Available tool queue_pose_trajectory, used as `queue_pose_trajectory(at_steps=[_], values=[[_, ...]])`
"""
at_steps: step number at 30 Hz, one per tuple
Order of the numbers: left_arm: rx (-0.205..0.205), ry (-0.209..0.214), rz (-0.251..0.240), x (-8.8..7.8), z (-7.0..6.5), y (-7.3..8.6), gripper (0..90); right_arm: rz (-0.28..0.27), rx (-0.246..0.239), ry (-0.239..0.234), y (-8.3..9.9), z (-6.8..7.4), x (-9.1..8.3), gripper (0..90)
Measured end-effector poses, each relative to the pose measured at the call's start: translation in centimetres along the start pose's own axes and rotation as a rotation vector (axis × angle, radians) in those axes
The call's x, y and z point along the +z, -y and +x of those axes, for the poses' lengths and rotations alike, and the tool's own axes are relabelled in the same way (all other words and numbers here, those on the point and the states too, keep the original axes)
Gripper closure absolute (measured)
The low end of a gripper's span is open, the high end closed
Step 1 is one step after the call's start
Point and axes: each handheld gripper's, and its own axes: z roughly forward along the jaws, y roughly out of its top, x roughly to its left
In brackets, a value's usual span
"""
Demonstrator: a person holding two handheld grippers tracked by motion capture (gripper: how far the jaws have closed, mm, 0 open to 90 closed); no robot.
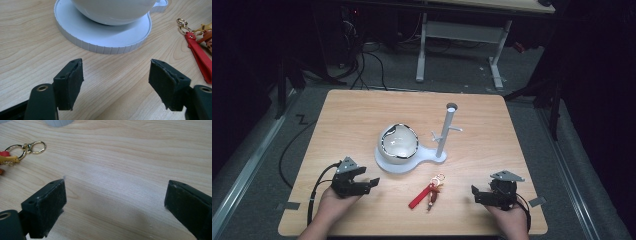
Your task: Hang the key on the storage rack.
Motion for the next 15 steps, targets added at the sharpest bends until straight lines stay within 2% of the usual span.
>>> queue_pose_trajectory(at_steps=[7,15], values=[[0.001,-0.003,-0.009,-0.44,0.02,0.0,28.4,0.009,0.015,0.0,-0.12,0.13,0.17,5.2],[-0.001,-0.01,-0.005,-0.63,0.01,0.2,28.4,0.007,0.002,-0.018,-0.38,0.46,0.25,6.3]])
